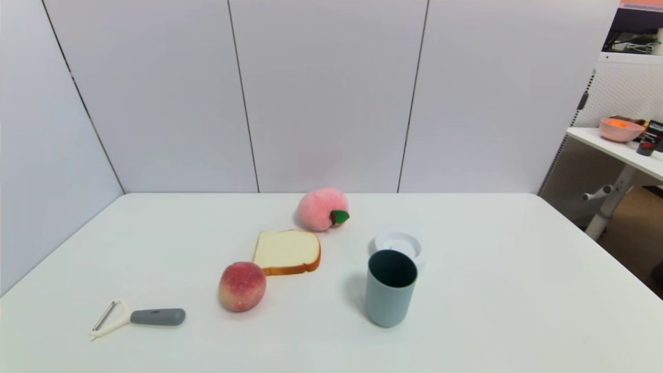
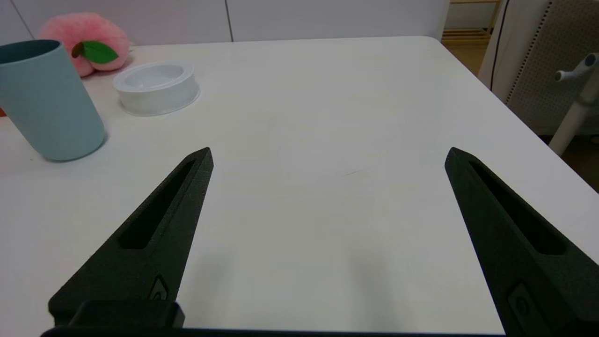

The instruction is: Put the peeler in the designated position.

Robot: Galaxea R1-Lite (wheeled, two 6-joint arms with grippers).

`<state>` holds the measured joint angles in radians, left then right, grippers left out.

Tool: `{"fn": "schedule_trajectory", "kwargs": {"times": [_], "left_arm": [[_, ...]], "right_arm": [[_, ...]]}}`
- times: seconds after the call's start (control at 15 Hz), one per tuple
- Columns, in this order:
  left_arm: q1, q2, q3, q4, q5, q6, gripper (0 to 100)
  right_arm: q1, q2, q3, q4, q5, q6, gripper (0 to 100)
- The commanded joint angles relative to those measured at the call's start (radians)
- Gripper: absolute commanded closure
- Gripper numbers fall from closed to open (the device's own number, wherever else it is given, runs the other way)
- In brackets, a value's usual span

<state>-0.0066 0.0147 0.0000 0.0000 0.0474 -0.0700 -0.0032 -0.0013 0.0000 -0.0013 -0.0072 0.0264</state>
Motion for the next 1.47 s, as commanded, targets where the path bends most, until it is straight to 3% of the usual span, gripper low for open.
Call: {"fn": "schedule_trajectory", "kwargs": {"times": [0.07, 0.2, 0.4, 0.6, 0.8, 1.0, 1.2, 1.47], "left_arm": [[-0.009, 0.281, -0.181, -0.002, -0.008, 0.044, 0], [-0.021, 0.524, -0.405, 0.067, -0.004, 0.136, 0], [-0.024, 0.898, -0.770, 0.279, -0.004, 0.257, 0], [-0.023, 1.179, -0.989, 0.433, -0.006, 0.389, 0], [-0.023, 1.364, -1.055, 0.514, -0.063, 0.592, 0], [-0.003, 1.476, -1.058, 0.534, -0.209, 0.825, 0], [0.086, 1.538, -1.066, 0.704, -0.377, 1.132, 0], [0.180, 1.598, -1.111, 0.891, -0.423, 1.461, 0]], "right_arm": [[0.000, 0.001, 0.002, 0.000, 0.000, 0.000, 0], [0.000, 0.001, 0.002, 0.000, 0.000, 0.000, 0], [0.000, 0.001, 0.002, 0.000, 0.000, 0.000, 0], [0.000, 0.001, 0.002, 0.000, 0.000, 0.000, 0], [0.000, 0.001, 0.000, 0.000, 0.000, 0.000, 0], [0.000, 0.001, 0.002, 0.000, 0.000, 0.000, 0], [0.000, 0.001, 0.002, 0.000, 0.000, 0.000, 0], [0.000, 0.001, 0.002, 0.000, 0.000, 0.000, 0]]}}
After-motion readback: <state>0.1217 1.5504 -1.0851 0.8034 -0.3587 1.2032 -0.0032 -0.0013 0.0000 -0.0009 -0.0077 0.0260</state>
